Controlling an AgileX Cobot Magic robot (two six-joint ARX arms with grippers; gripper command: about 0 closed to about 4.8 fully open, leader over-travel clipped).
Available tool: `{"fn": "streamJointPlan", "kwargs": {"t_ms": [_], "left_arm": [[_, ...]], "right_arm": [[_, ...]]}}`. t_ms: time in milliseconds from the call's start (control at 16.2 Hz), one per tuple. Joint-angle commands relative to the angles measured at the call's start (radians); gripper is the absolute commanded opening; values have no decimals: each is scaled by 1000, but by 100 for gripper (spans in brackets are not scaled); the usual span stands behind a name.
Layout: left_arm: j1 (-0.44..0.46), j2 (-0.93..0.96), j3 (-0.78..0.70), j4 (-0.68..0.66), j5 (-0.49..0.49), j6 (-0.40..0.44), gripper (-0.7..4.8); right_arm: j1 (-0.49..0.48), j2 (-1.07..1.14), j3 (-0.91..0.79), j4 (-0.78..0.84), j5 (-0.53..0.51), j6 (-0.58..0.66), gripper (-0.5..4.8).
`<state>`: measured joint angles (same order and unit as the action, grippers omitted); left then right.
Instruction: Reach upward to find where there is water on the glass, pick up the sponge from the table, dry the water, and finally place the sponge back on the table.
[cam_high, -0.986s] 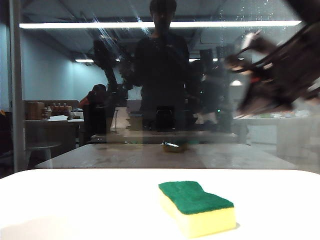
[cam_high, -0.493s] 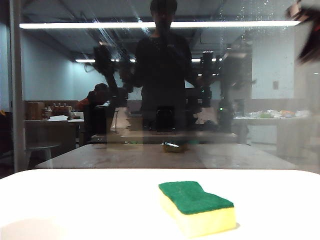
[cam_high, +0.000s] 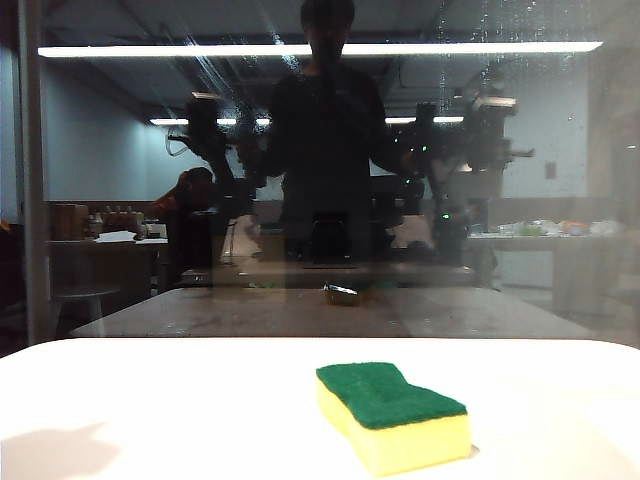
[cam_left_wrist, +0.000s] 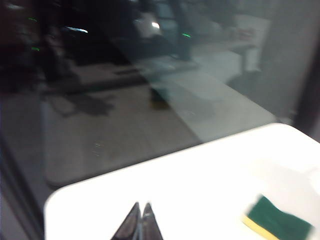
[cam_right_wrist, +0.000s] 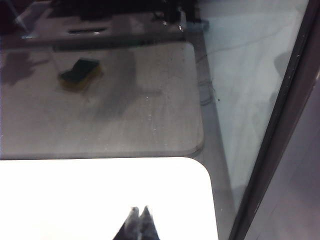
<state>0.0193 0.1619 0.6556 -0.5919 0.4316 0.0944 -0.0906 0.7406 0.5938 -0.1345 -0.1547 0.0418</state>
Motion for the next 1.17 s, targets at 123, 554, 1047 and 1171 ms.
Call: {"fn": "streamJointPlan", "kwargs": {"t_ms": [123,554,1047,1171], "left_arm": [[0,-3,-82,188,-35,-105,-6],[0,-31,-218,352,-193,-175,-6],[0,-86,-415,529,-254,-206,-6],[0,-90,-454,579,-256,-207,-6]], "right_arm": [[0,-142,-90,34,7,5,-6],[0,-387,-246,35,50,14,-6],[0,-563,-338,18,48,14,-6],[0,-596,-368,3,48,14,-6]]}}
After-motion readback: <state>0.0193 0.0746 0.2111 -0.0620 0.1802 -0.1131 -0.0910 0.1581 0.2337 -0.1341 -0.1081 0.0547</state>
